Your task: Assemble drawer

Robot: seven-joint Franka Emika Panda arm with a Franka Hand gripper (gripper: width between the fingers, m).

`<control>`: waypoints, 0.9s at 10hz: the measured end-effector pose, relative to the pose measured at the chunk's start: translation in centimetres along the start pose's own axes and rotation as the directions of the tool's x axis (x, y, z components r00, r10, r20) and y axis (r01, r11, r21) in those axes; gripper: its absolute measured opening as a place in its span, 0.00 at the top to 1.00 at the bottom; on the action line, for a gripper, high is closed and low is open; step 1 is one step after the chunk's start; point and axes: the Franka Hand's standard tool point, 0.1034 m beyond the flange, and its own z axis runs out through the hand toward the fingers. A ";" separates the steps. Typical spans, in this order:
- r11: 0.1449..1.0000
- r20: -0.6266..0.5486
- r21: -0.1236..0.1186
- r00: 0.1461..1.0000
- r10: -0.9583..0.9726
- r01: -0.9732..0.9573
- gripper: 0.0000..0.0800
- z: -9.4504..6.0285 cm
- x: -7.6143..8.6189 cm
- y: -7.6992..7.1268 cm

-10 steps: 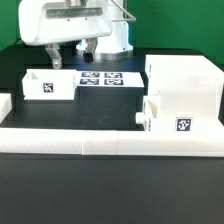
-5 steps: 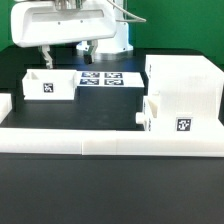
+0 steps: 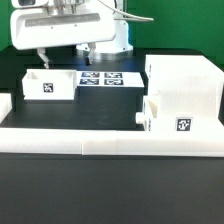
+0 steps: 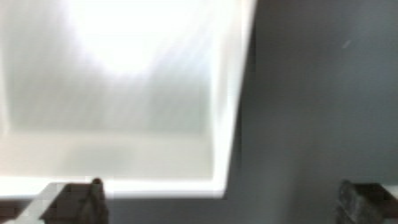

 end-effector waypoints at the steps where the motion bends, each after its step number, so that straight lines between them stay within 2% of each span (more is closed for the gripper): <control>1: 1.000 0.018 0.009 1.000 0.011 -0.011 0.19 0.7 -0.7 0.0; 2: 1.000 0.044 0.022 0.999 0.018 -0.019 0.19 1.9 -1.8 -0.4; 3: 1.000 0.038 0.014 0.999 0.018 -0.019 0.19 2.5 -2.2 -0.4; 6: 1.000 0.042 0.018 0.999 0.016 -0.017 0.19 2.6 -2.2 -0.4; 7: 1.000 0.036 0.011 0.999 0.017 -0.018 0.19 2.8 -2.3 -0.3; 9: 1.000 0.012 -0.017 1.000 0.022 -0.022 0.19 4.2 -3.5 -0.1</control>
Offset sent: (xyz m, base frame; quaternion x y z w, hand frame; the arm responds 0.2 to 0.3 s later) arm 0.0000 0.0000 0.0000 0.0000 0.0000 0.0000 1.0000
